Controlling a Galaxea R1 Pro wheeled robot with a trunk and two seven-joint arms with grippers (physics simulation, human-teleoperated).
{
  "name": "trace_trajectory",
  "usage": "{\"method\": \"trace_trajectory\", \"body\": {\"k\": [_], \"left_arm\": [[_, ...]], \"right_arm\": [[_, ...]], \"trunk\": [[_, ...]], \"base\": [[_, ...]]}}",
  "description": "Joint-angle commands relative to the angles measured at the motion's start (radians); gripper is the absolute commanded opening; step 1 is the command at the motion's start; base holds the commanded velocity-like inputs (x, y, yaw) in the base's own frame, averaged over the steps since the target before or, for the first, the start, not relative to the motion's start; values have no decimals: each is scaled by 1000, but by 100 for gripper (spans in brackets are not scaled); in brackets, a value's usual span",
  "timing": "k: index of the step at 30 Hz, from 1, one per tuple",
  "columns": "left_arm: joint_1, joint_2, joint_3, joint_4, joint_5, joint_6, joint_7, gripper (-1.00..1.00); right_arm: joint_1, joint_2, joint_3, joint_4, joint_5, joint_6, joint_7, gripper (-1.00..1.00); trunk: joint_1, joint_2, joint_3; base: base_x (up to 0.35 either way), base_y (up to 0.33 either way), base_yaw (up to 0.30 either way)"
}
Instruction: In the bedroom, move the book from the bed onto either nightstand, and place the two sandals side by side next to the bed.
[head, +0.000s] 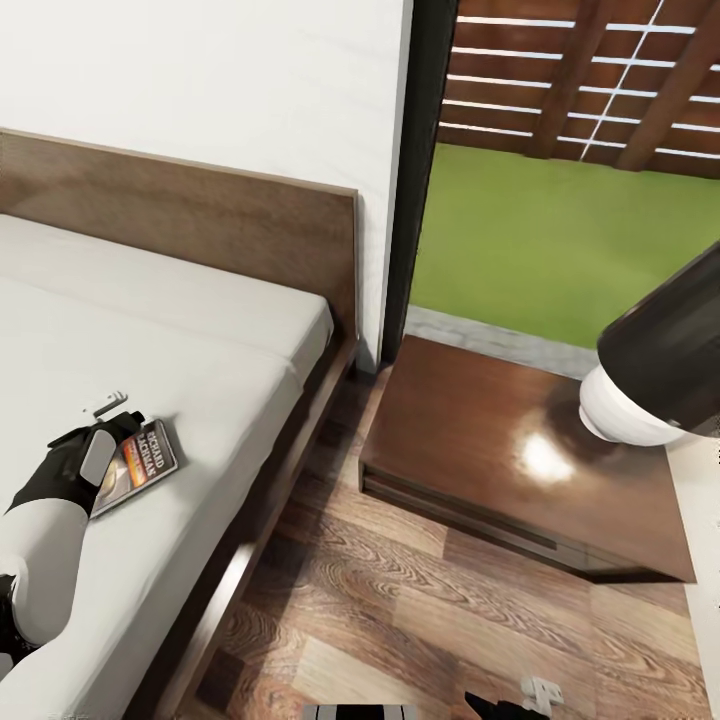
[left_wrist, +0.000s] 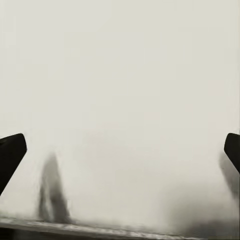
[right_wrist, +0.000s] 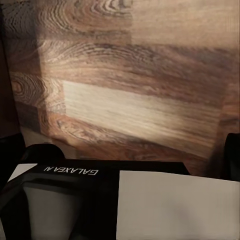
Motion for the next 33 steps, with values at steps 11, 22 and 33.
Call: {"method": "trace_trajectory", "body": {"k": [11,22,33], "left_arm": [[0,0,1,38,11,8,7,100],[0,0,1,38,11,8,7,100],[0,0,1,38,11,8,7,100]], "right_arm": [[-1,0,1,1,-3,-2,3,100],[0,0,1,0,-3,-1,3,100],[0,0,1,1,-3,-1,3,100]], "trunk": [[0,0,-1],[0,0,-1],[0,0,0]], "base": [[-52,0,0],[-1,0,0],[0,0,-65]]}}
